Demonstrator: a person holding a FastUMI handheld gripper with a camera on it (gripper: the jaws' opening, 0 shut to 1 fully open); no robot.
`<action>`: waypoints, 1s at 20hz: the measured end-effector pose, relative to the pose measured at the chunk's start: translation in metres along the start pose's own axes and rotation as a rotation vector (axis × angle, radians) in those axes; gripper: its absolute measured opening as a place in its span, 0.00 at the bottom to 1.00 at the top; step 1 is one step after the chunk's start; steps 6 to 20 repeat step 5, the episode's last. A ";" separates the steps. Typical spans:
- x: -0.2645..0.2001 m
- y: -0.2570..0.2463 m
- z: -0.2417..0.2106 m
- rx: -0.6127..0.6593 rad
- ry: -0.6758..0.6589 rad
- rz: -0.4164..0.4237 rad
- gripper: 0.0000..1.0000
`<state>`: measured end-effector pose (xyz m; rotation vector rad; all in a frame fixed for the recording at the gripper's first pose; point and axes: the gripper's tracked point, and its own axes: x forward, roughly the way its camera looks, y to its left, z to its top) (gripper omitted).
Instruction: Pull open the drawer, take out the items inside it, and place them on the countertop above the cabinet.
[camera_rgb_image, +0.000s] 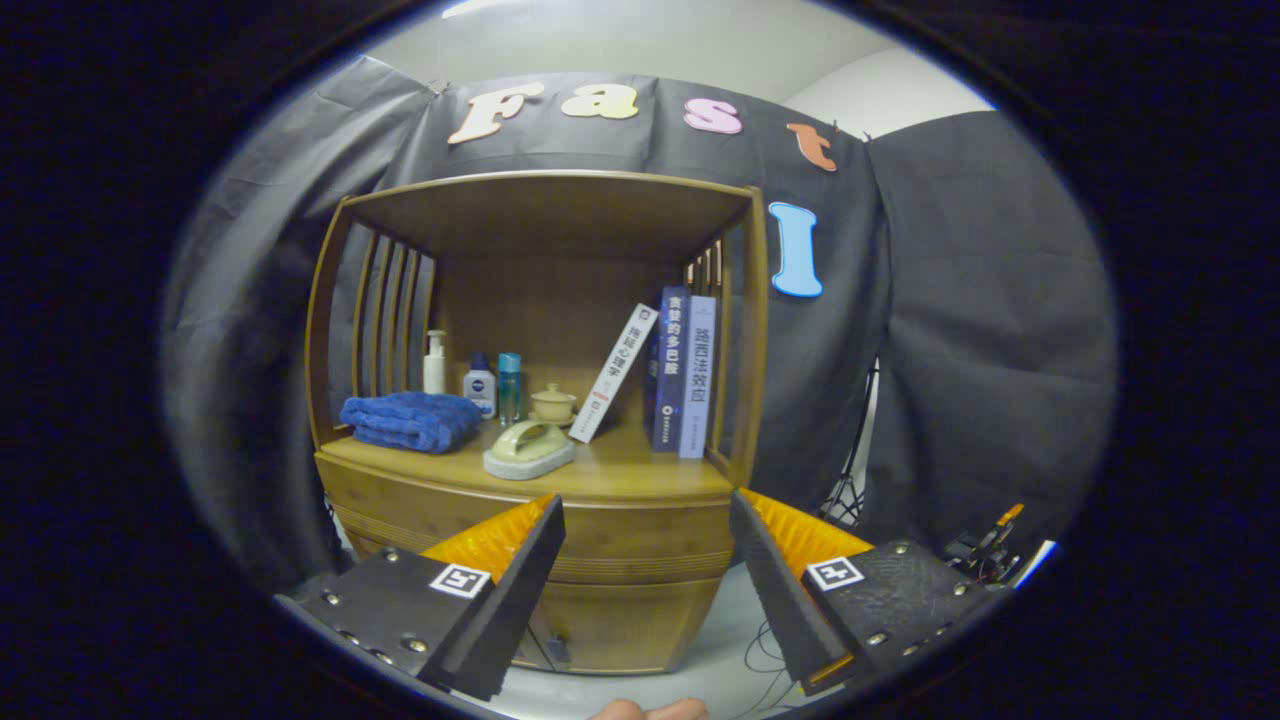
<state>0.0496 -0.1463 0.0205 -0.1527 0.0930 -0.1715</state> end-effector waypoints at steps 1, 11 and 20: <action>-0.001 -0.010 -0.003 0.005 -0.006 0.004 0.99; 0.002 -0.036 -0.034 0.029 0.039 0.007 0.99; 0.002 -0.036 -0.034 0.029 0.039 0.007 0.99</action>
